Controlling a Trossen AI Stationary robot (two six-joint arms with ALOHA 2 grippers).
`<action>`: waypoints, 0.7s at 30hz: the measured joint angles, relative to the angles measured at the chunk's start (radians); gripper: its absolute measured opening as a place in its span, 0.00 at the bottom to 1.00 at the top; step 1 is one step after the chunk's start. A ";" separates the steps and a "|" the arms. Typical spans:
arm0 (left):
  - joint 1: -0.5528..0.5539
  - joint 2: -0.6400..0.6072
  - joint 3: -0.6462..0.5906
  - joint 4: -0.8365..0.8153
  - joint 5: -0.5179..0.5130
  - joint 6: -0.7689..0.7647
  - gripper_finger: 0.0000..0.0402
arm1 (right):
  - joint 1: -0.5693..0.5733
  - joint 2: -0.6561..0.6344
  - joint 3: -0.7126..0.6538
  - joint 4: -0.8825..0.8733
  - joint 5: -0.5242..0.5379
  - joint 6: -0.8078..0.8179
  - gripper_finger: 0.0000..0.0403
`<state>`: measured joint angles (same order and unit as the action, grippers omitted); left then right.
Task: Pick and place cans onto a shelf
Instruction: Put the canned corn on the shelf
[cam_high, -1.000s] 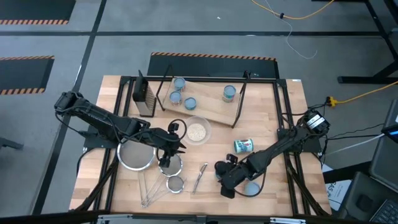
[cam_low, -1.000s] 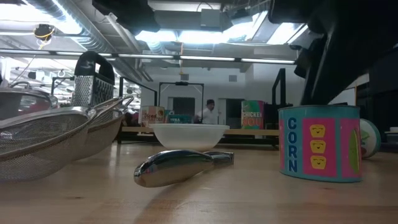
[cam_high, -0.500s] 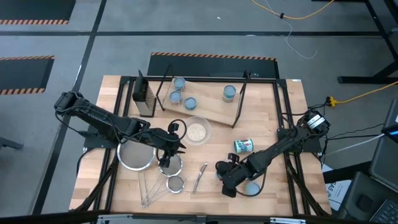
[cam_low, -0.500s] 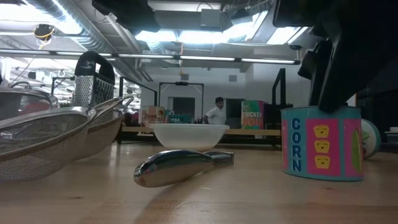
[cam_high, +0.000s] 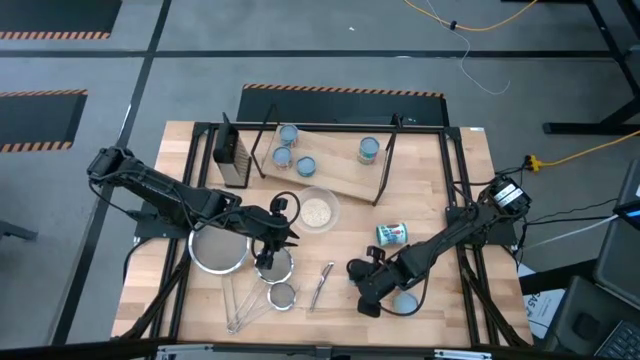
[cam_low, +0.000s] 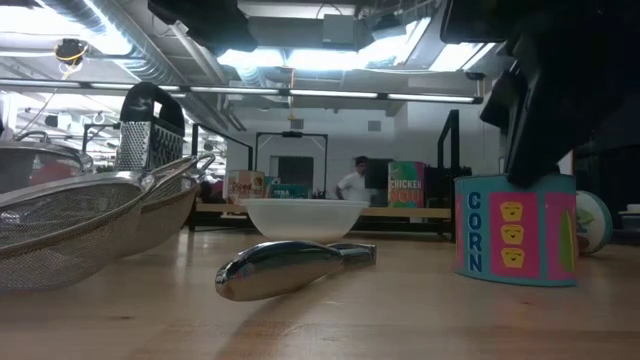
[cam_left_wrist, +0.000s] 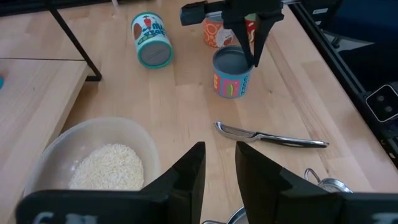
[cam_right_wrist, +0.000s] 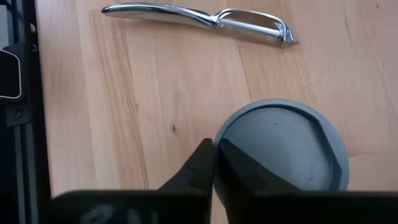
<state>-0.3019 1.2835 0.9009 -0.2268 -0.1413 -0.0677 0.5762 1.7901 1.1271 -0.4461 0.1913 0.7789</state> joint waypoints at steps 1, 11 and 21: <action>0.000 0.000 0.000 0.000 0.000 0.000 0.20 | 0.000 0.000 0.000 0.000 0.000 -0.001 0.04; 0.000 0.000 0.000 0.000 -0.009 0.000 0.20 | 0.000 0.000 0.000 0.020 -0.002 -0.077 0.03; 0.000 0.000 0.000 0.000 -0.061 0.000 0.20 | -0.047 0.000 0.129 -0.049 -0.012 -0.297 0.03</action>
<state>-0.3016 1.2835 0.9009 -0.2267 -0.2020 -0.0673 0.5288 1.7901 1.2561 -0.4955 0.1792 0.4821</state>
